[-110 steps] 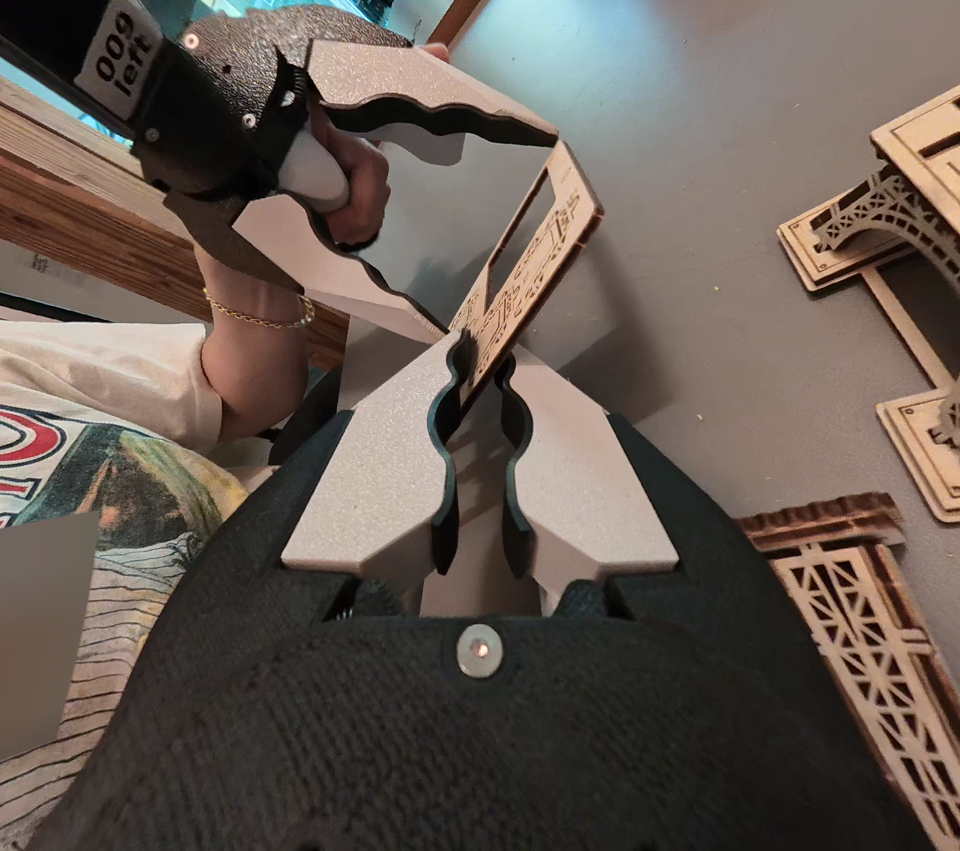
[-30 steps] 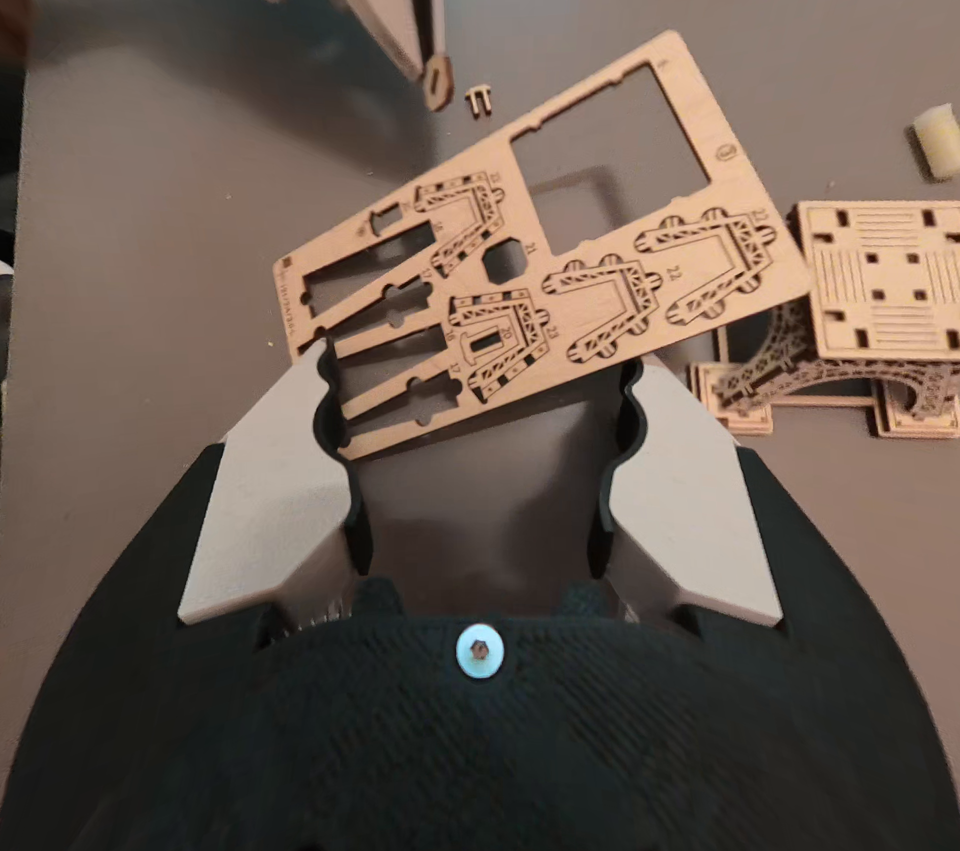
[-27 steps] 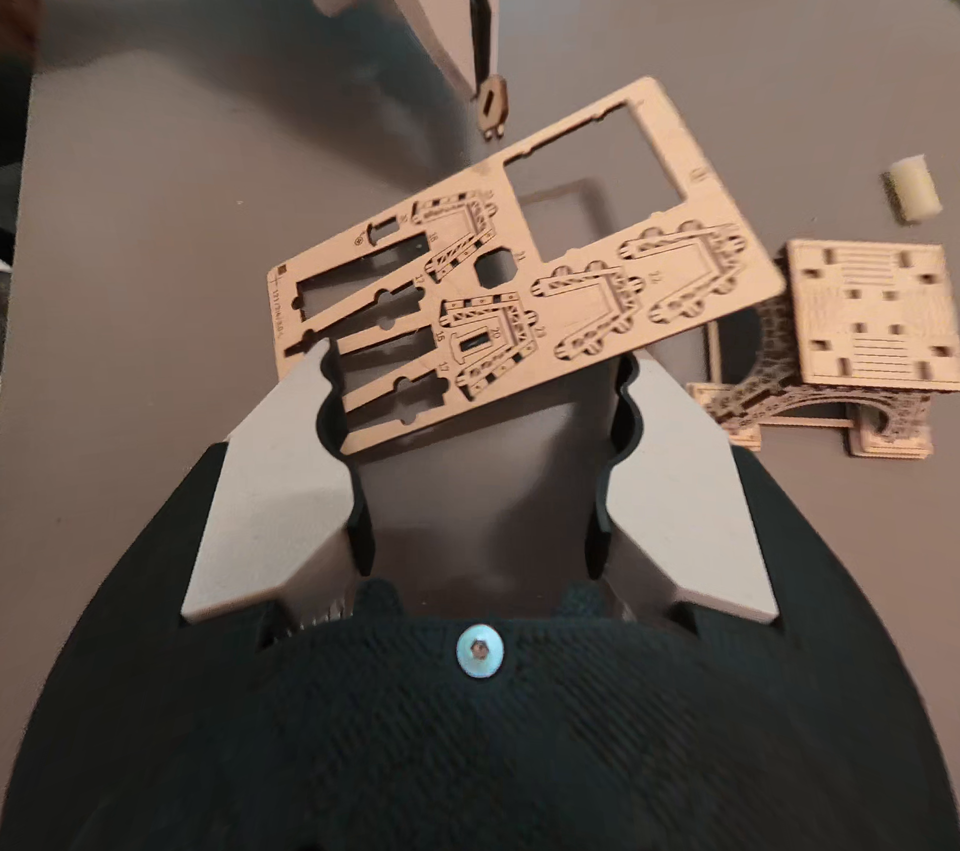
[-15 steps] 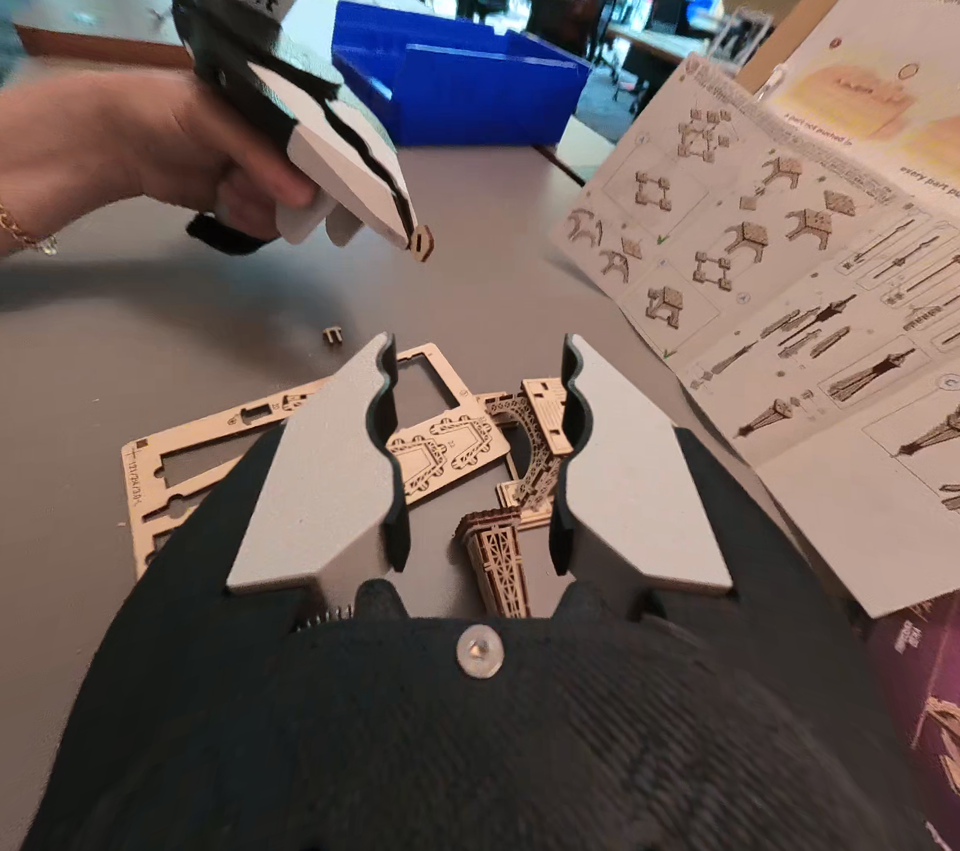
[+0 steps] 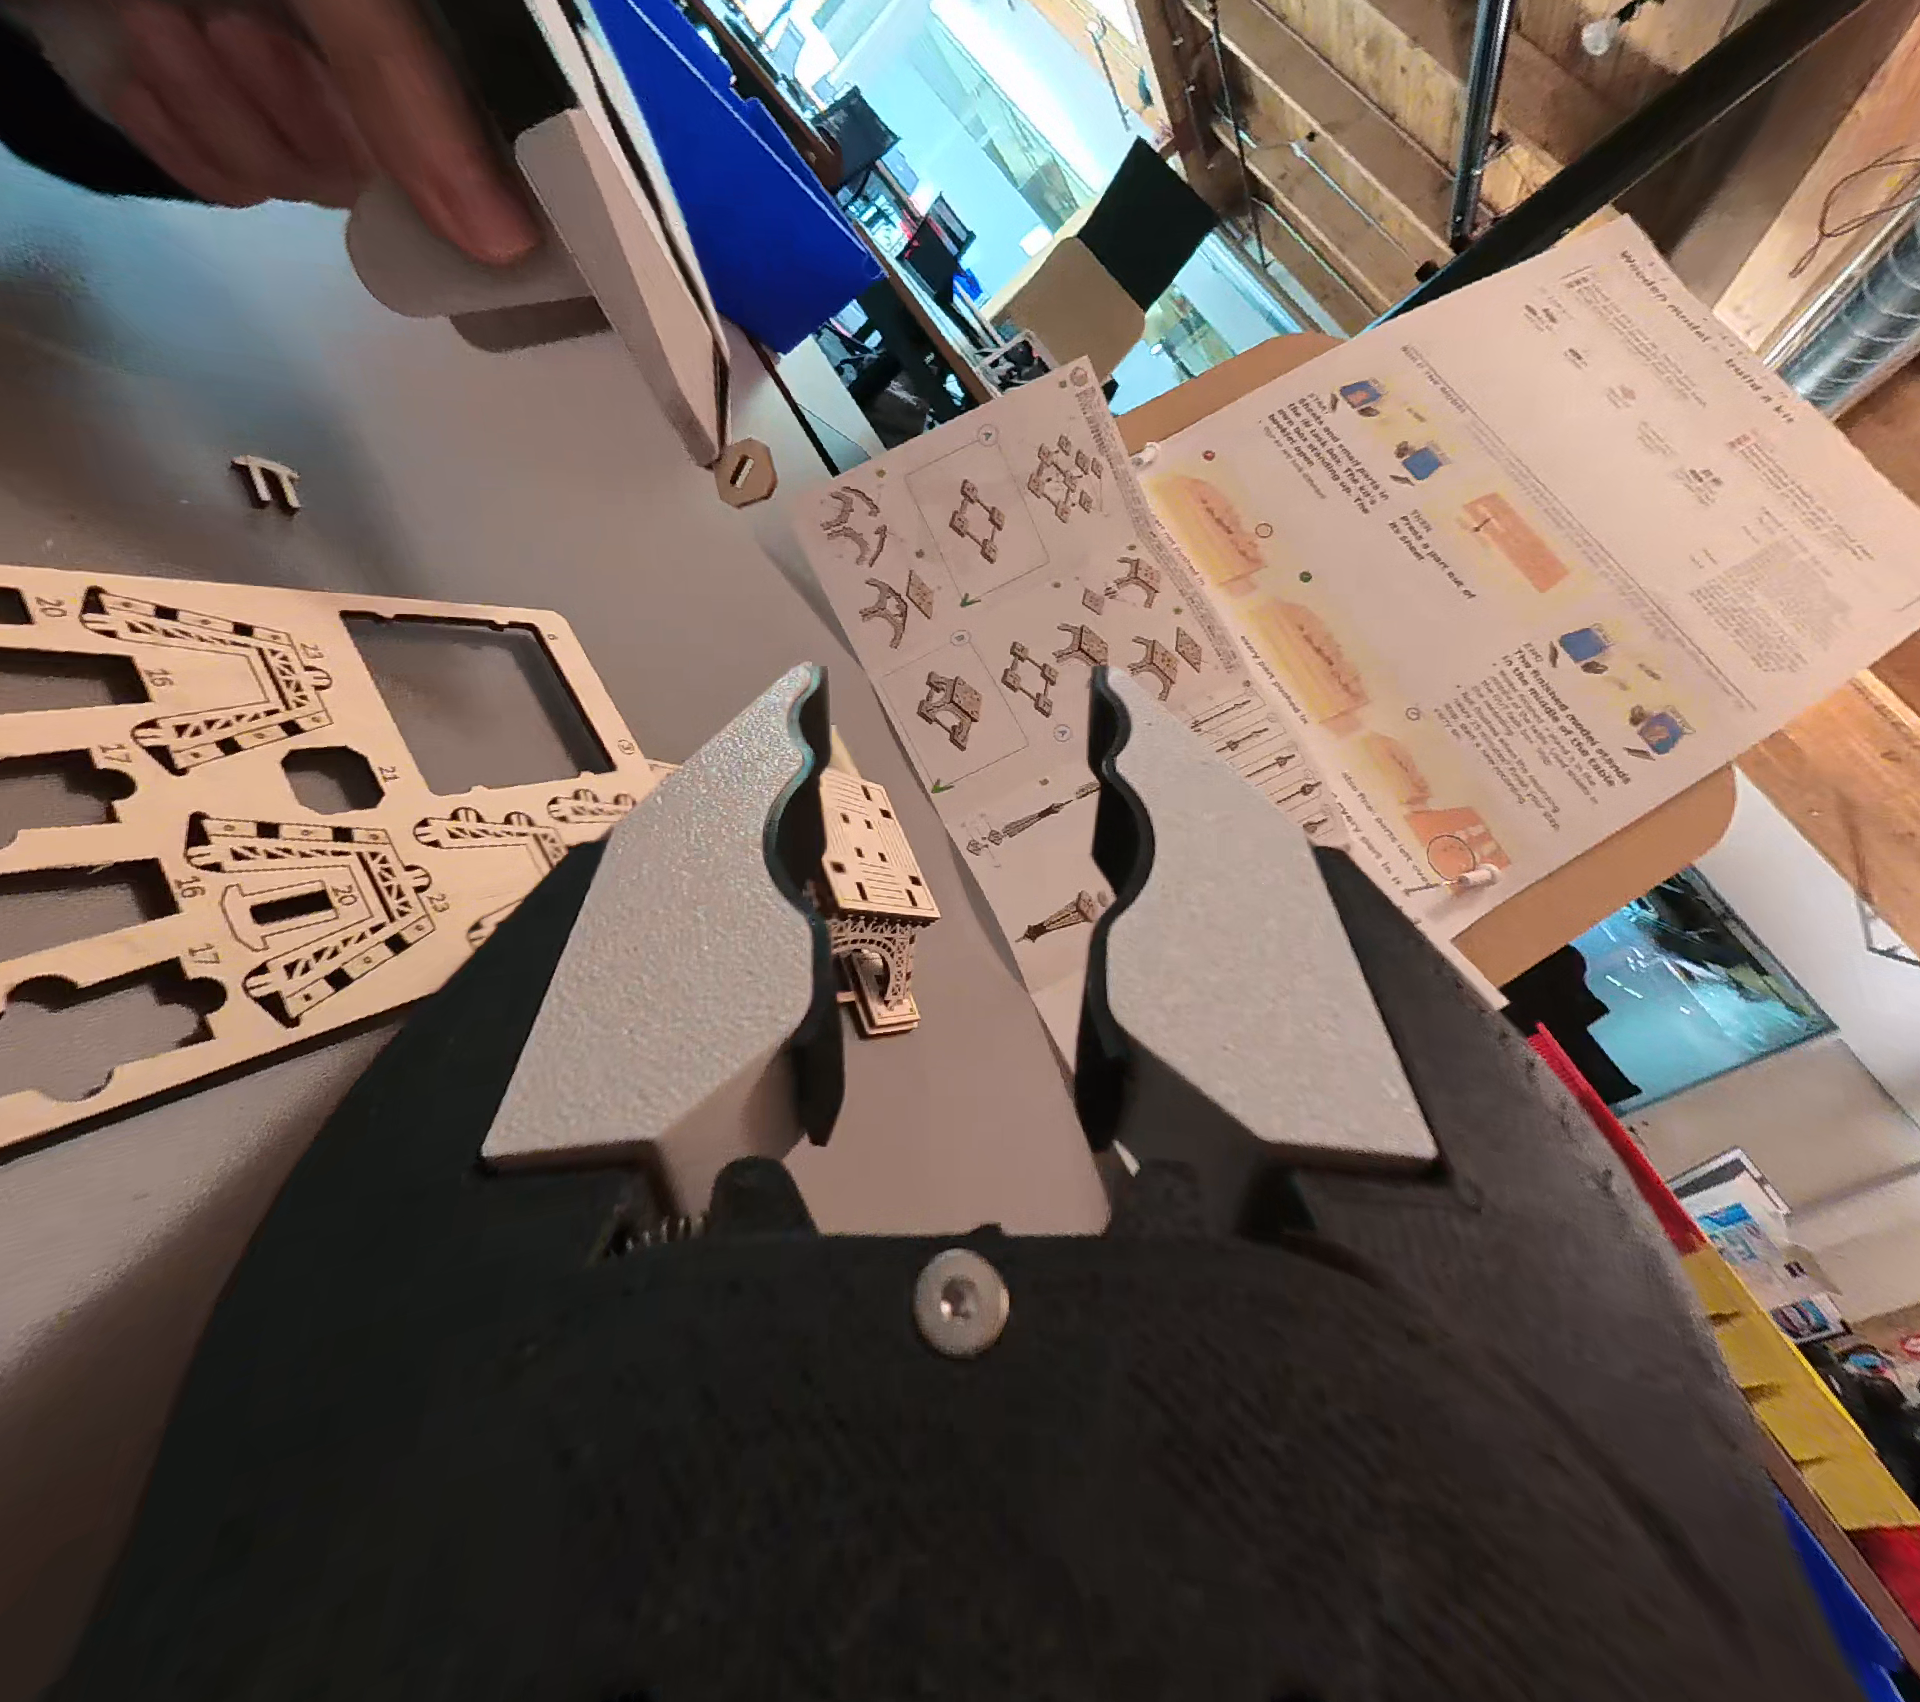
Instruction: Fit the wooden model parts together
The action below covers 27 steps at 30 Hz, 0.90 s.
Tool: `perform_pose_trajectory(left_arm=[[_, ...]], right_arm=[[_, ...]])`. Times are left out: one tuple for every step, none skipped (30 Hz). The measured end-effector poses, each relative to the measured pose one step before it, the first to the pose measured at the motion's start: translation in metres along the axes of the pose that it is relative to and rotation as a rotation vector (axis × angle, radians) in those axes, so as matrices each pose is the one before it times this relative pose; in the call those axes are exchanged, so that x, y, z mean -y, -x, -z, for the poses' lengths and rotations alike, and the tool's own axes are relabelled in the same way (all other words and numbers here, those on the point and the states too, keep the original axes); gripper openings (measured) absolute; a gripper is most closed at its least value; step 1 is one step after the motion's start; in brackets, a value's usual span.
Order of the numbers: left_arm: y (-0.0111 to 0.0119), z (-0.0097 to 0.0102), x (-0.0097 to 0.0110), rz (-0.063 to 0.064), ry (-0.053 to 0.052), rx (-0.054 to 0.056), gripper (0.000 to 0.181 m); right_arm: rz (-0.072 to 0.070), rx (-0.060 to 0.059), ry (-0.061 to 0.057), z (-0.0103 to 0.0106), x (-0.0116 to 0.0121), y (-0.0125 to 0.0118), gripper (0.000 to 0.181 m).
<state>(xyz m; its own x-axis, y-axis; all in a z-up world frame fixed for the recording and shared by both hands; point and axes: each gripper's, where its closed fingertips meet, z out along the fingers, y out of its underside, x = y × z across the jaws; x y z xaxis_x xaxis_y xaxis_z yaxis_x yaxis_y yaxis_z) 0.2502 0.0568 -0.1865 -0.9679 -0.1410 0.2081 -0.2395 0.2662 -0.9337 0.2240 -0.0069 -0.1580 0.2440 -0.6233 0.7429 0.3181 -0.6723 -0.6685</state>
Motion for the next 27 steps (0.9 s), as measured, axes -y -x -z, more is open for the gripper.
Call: perform_pose_trajectory(left_arm=[[0.00126,0.0011,0.00038,-0.0033,-0.0026,0.0081,0.0],[0.00125,0.00076,-0.00048,0.0029,0.0025,0.0054,0.0],[0.0027,0.0009,-0.00085,0.0042,0.0034,0.0129,0.0],[0.00282,0.00089,-0.00134,0.0038,0.0056,0.0141,0.0],[0.00259,0.00075,-0.00126,0.0048,0.0054,0.0123,0.0],[0.0018,0.00055,-0.00044,0.007,0.0014,0.0088,0.0],[0.00094,0.00039,0.00019,0.0079,-0.0019,0.004,0.0],[0.00042,0.00026,0.00044,0.0068,-0.003,0.0007,0.0],[0.00025,0.00033,0.00046,0.0034,-0.0034,0.0014,0.0],[0.00038,0.00029,0.00054,-0.0001,-0.0026,0.0026,0.0],[0.00027,0.00037,0.00007,-0.0005,-0.0008,0.0019,0.0],[0.00016,0.00009,-0.00018,0.0013,0.0008,0.0001,0.001],[0.00006,0.00003,-0.00021,0.0015,0.0004,-0.0006,0.001],[0.00001,0.00009,-0.00001,-0.0001,-0.0003,0.0006,0.001],[0.00027,0.00023,0.00002,-0.0024,-0.0002,0.0019,0.001],[0.00034,0.00034,-0.00019,-0.0017,0.0017,0.0014,0.001],[0.00034,0.00034,-0.00021,-0.0003,0.0013,0.0004,0.001],[0.00046,0.00041,-0.00002,0.0013,-0.0011,0.0008,0.001],[0.00029,0.0004,0.00017,0.0019,-0.0026,-0.0003,0.0],[0.00021,0.00039,0.00004,0.0027,-0.0021,-0.0013,0.0],[0.00043,0.00024,-0.0003,0.0036,-0.0002,-0.0007,0.001],[0.00055,0.00033,-0.00015,0.0023,-0.0003,0.0013,0.001],[0.00022,0.00033,0.00031,0.0002,-0.0023,0.0003,0.0],[-0.0003,0.00013,0.00023,0.0004,-0.0022,-0.0024,0.0],[-0.00025,-0.00001,0.00033,0.0005,-0.0017,-0.0022,0.0],[-0.00029,-0.00009,0.00003,-0.001,-0.0004,-0.0011,0.0],[-0.00009,-0.00007,-0.00004,-0.0028,0.0007,0.0005,0.0]], right_arm=[[0.0038,-0.0033,-0.0063,0.00019,0.00131,-0.00078,0.046],[-0.0046,0.0066,-0.0028,-0.00033,0.00019,0.00122,0.044],[-0.0067,0.0068,0.0068,-0.0007,-0.00174,0.00198,0.043],[0.0044,0.0034,0.0136,-0.00103,-0.00272,0.00165,0.042],[0.0139,0.0038,0.0078,-0.00082,-0.00123,0.00188,0.042],[0.0082,-0.0013,0.0038,-0.00051,-0.00015,0.00078,0.042],[-0.0007,0.0032,0.0016,-0.00029,0.00023,0.00103,0.041],[-0.0042,0.0096,0.0023,-0.0003,-0.00007,0.00186,0.04],[-0.0034,0.0058,0.0035,-0.00042,-0.00065,0.00129,0.039],[0.0014,0.008,0.0034,-0.00051,-0.00064,0.00154,0.039],[0.0022,0.0103,0.0045,-0.00048,-0.00072,0.00185,0.038],[-0.0012,0.0027,0.0054,-0.00044,-0.001,0.00088,0.038],[-0.0001,0.0018,0.0011,-0.00019,-0.0001,0.00069,0.037],[0.0001,0.0073,0.001,-0.00032,0.00009,0.00132,0.036],[-0.0017,0.0024,0.0025,-0.00014,-0.00032,0.00072,0.036],[0.0008,0.0035,0.0039,-0.00027,-0.00064,0.00084,0.035],[0.003,0.0035,0.0034,-0.00039,-0.00043,0.00081,0.035],[0.0009,0.0023,0.0045,-0.00045,-0.00064,0.00059,0.035],[0.0002,0.0006,0.0042,-0.0004,-0.00079,0.00037,0.035],[0.0036,0.001,0.0051,-0.00033,-0.00085,0.0001,0.035],[0.0048,-0.0025,0.0023,0.00008,-0.00024,-0.00049,0.035],[-0.0007,-0.0017,-0.0023,0.0003,0.00048,-0.00041,0.035],[-0.0047,0.0016,-0.003,0.00023,0.00074,-0.00005,0.035],[-0.0041,0.003,-0.001,0.0,0.00033,0.00035,0.034],[-0.0006,0.0027,0.0017,-0.00029,-0.00024,0.00065,0.034],[0.004,0.0008,0.0046,-0.00045,-0.00068,0.00053,0.033],[0.0043,0.0011,0.006,-0.00038,-0.00066,0.00046,0.032]])
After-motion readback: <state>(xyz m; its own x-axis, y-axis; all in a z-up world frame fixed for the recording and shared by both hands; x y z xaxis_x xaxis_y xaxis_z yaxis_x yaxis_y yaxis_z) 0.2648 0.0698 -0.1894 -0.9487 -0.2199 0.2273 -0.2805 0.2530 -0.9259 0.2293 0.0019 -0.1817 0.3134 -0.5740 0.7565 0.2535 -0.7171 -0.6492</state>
